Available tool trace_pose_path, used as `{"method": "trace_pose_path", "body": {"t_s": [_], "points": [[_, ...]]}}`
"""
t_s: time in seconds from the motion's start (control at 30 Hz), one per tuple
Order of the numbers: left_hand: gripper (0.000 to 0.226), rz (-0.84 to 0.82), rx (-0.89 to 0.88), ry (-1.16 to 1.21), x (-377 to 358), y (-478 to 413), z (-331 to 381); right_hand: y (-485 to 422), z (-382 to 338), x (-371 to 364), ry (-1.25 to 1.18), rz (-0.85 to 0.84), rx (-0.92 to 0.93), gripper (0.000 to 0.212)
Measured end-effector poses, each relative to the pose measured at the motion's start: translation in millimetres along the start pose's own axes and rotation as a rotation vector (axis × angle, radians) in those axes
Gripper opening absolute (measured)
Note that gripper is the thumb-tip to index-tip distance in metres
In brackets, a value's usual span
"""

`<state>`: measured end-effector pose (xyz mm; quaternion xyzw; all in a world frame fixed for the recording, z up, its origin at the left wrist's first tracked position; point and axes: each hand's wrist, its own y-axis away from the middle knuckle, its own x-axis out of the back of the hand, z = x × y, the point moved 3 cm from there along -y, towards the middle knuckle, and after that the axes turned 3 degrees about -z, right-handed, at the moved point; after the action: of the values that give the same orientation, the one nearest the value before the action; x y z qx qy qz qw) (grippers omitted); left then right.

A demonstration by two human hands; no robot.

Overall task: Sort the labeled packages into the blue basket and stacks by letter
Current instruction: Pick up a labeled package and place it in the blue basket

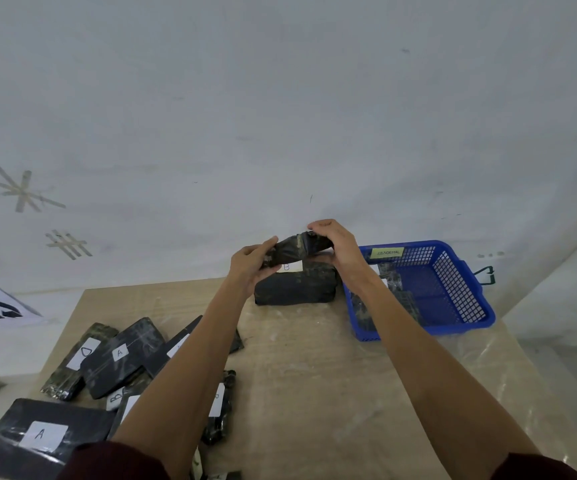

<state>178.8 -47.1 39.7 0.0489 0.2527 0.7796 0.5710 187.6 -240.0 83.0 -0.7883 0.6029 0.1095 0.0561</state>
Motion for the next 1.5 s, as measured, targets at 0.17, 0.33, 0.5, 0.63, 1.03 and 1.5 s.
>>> {"method": "trace_pose_path", "body": {"t_s": [0.17, 0.33, 0.5, 0.63, 1.03, 1.5], "points": [[0.055, -0.024, 0.031, 0.013, 2.2, -0.3, -1.1, 1.8, 9.6, 10.6, -0.125, -0.037, 0.015, 0.025], [0.099, -0.067, 0.054, -0.003, 4.2, 7.0, 2.5, 5.3, 16.1, 17.9, -0.198, -0.024, -0.002, 0.024], [0.098, -0.064, 0.092, -0.193, 12.9, 0.2, 0.1, 5.5, 14.3, 19.6, -0.245, -0.043, 0.005, 0.025], [0.094, -0.057, 0.070, -0.330, 14.8, -1.2, -3.8, 4.5, 11.0, 16.6, -0.201, -0.058, 0.041, 0.023], [0.101, -0.060, 0.047, -0.327, 20.9, -3.0, -6.0, 3.6, 8.7, 13.2, -0.185, -0.051, 0.047, 0.019], [0.058, 0.129, -0.071, -0.169, 35.0, -8.8, -1.8, 3.3, 32.4, 44.8, 0.064, 0.159, -0.130, 0.045]]}}
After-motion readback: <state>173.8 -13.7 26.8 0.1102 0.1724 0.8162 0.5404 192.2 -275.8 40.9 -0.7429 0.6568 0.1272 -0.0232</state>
